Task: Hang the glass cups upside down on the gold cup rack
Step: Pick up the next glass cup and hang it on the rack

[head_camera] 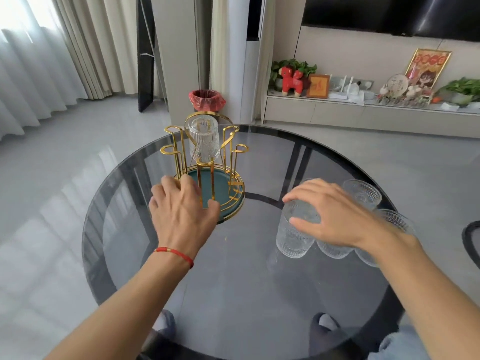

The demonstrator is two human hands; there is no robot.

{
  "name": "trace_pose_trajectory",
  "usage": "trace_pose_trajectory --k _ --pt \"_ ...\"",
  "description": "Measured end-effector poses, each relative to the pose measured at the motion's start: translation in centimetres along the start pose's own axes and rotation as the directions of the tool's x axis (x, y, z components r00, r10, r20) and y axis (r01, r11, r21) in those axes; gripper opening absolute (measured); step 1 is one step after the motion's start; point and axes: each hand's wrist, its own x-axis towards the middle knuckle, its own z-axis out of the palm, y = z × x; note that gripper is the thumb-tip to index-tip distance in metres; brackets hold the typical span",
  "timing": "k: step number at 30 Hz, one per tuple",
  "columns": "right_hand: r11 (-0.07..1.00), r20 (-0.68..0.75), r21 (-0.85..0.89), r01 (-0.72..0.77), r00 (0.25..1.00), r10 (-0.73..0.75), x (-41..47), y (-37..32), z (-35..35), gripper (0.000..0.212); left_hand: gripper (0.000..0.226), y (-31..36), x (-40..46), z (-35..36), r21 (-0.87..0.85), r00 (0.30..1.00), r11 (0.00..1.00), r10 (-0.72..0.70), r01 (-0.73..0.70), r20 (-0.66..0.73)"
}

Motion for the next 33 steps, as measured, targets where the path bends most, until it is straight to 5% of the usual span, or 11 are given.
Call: trace_pose_trajectory --k 6,11,16,24,28,33 --pt "0.998 0.07 -0.063 -0.012 0.997 0.017 -1.7 1.4 1.1 0.071 0.016 1.8 -2.0 1.3 -0.29 0.9 0.898 0.394 -0.332 0.188" --pt "0.998 0.042 -0.059 -0.028 0.999 0.031 -1.8 0.7 1.5 0.077 0.043 3.1 -3.2 2.5 -0.371 0.765 0.828 0.544 -0.421 0.345" --pt "0.997 -0.065 0.076 0.014 0.998 -0.009 -1.8 -0.9 1.9 0.088 0.09 3.8 -4.4 3.1 -0.561 0.683 0.767 0.592 -0.312 0.428" --pt "0.874 -0.185 0.48 0.075 0.983 0.018 -1.6 -4.0 3.0 0.085 0.093 3.7 -4.0 1.3 -0.74 0.768 0.629 0.587 -0.236 0.255" --pt "0.685 -0.028 0.726 -0.06 0.993 0.117 -1.4 -4.5 3.4 0.071 0.081 2.6 -2.7 0.1 -0.783 0.868 0.621 0.378 0.018 0.32" --pt "0.342 0.248 0.882 -0.324 0.937 0.248 -0.8 -6.0 4.8 0.042 0.072 1.5 -1.8 -0.6 -0.853 0.854 0.355 0.217 0.383 0.474"
